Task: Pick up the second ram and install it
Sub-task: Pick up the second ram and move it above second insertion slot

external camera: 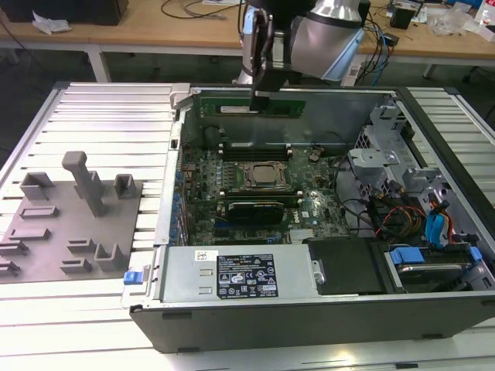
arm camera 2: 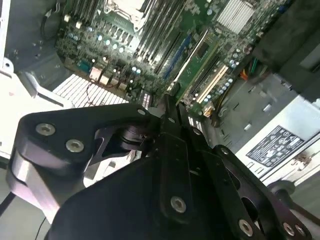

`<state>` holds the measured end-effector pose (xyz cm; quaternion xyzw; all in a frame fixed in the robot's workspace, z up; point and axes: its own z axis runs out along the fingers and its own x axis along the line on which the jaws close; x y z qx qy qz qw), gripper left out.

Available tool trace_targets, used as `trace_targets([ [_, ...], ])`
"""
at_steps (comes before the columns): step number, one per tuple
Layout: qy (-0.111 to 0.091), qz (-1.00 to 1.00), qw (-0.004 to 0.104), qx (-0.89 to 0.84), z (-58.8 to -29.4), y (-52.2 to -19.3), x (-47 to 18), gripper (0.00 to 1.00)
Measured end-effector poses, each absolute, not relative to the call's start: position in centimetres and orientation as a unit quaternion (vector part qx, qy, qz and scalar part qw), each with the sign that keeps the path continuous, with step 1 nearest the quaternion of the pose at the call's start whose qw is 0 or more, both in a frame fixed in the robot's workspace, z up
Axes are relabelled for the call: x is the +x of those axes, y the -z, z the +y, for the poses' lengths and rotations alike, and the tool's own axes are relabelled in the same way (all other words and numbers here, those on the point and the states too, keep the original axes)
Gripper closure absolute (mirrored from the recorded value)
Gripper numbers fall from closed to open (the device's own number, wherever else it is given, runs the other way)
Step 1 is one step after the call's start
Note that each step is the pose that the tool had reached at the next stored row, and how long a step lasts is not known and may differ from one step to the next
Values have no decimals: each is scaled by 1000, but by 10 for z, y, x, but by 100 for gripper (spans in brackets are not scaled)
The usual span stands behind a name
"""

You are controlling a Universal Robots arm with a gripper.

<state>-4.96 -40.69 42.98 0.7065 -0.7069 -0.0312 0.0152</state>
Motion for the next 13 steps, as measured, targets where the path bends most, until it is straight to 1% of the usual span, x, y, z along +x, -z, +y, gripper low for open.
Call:
trace_targets([
  [4, 32, -707, 16, 706, -407, -430, -25, 87],
  [10, 32, -707, 16, 706, -407, -430, -5, 87],
  [11, 33, -708, 15, 705, -407, -430, -3, 87],
  [13, 39, -716, 10, 697, -407, -429, -3, 87],
])
